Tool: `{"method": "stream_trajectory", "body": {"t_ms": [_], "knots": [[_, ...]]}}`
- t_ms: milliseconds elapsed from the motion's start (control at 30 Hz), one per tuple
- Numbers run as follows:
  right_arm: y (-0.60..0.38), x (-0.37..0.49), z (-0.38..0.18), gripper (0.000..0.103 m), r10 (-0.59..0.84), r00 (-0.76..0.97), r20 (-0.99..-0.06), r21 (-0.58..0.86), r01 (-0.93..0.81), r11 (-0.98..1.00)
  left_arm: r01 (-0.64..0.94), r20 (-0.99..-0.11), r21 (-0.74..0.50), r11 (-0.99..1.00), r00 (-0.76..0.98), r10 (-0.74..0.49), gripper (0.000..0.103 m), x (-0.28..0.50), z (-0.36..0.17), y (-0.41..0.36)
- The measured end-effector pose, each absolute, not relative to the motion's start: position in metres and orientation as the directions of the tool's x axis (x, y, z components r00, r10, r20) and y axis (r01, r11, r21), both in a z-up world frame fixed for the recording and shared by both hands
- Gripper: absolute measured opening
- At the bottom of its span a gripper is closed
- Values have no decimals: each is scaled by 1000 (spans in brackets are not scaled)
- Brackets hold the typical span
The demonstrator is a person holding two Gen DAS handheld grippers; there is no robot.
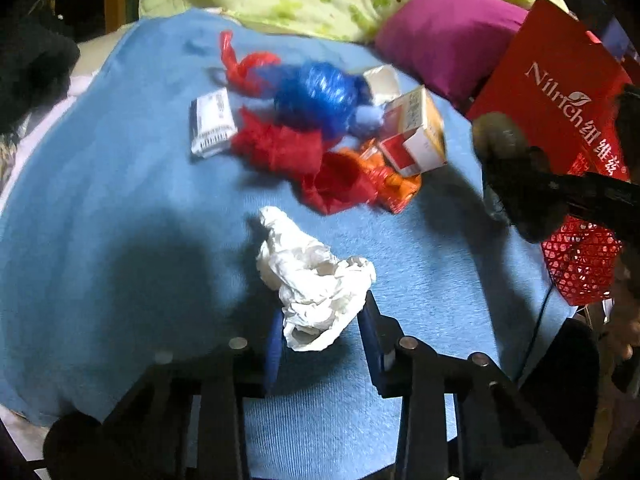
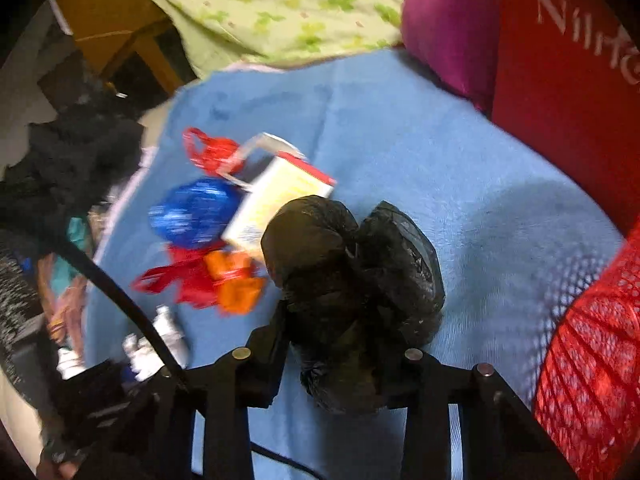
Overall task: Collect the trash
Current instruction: 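Grasp the white tissue with the left gripper while the right gripper carries the black bag, then drop the tissue into the red basket with the left gripper while the right releases the black bag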
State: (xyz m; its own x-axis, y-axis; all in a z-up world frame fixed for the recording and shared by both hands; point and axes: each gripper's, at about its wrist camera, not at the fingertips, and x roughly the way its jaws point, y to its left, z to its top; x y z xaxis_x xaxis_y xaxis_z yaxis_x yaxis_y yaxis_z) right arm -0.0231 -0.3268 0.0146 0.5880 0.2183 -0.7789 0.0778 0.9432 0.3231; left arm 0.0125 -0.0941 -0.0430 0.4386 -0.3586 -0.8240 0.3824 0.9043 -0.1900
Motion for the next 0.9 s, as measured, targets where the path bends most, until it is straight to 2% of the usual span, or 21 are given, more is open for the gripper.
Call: {"method": "stream_trajectory", "body": {"t_ms": [200, 400, 533, 733, 800, 867, 900], "knots": [[-330, -85, 75, 38, 238, 720, -651, 372, 29, 928, 495, -757, -146, 857, 502, -419, 37, -16, 22, -120], [-401, -166, 128, 38, 148, 842, -519, 446, 119, 887, 674, -692, -93, 733, 485, -534, 37, -38, 85, -199], [-454, -202, 134, 39, 52, 867, -495, 484, 226, 846, 763, -677, -110, 637, 412, -610, 38, -44, 114, -263], [-515, -233, 111, 41, 2, 860, -510, 567, 335, 753, 844, -685, -69, 531, 347, -640, 41, -60, 122, -355], [-526, -233, 102, 43, 6, 860, -510, 601, 352, 717, 857, -698, -43, 513, 342, -629, 47, -62, 117, -377], [-538, -234, 94, 55, 2, 863, -506, 626, 365, 690, 864, -712, -20, 503, 341, -614, 68, -65, 110, -392], [-540, -236, 91, 61, -6, 863, -506, 632, 375, 678, 865, -714, -8, 502, 346, -609, 69, -64, 107, -396]]}}
